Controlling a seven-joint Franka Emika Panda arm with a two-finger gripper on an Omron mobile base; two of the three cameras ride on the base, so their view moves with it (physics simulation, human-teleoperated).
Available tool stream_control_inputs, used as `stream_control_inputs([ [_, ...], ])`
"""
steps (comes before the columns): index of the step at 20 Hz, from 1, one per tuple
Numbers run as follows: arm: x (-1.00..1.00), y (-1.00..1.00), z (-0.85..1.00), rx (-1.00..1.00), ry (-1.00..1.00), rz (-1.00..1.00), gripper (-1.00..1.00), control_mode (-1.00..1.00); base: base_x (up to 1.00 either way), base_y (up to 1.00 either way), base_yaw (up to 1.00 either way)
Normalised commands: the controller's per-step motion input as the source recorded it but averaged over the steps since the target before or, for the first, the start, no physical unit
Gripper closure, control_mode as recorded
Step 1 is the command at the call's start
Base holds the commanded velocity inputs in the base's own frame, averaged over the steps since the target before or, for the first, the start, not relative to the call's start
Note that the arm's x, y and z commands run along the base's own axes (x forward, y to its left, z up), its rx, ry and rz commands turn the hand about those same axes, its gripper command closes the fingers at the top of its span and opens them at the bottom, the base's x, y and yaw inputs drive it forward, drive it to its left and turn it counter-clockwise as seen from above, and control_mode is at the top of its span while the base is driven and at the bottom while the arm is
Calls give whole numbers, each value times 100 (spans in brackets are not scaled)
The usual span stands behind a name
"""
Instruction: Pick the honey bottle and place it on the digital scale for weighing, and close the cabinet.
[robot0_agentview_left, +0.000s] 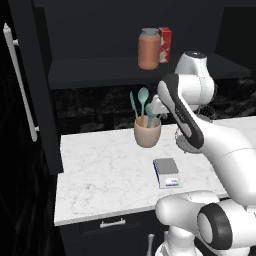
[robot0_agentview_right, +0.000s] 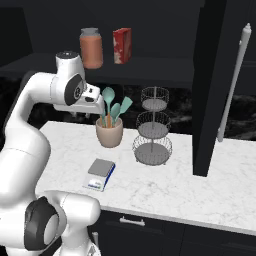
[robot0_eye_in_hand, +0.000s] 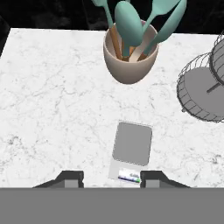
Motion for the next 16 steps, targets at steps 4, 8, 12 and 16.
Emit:
stream_control_inputs([
  [4, -44, 2, 0, 0, 0, 1, -100, -100, 0, 0, 0],
  [8, -93, 4, 17, 0, -25, 8, -100, -100, 0, 0, 0],
  [12, -80, 0, 62, 3, -38, 6, -100, -100, 0, 0, 0],
  [16, -67, 0, 87, 14, -34, 1, -100, -100, 0, 0, 0],
])
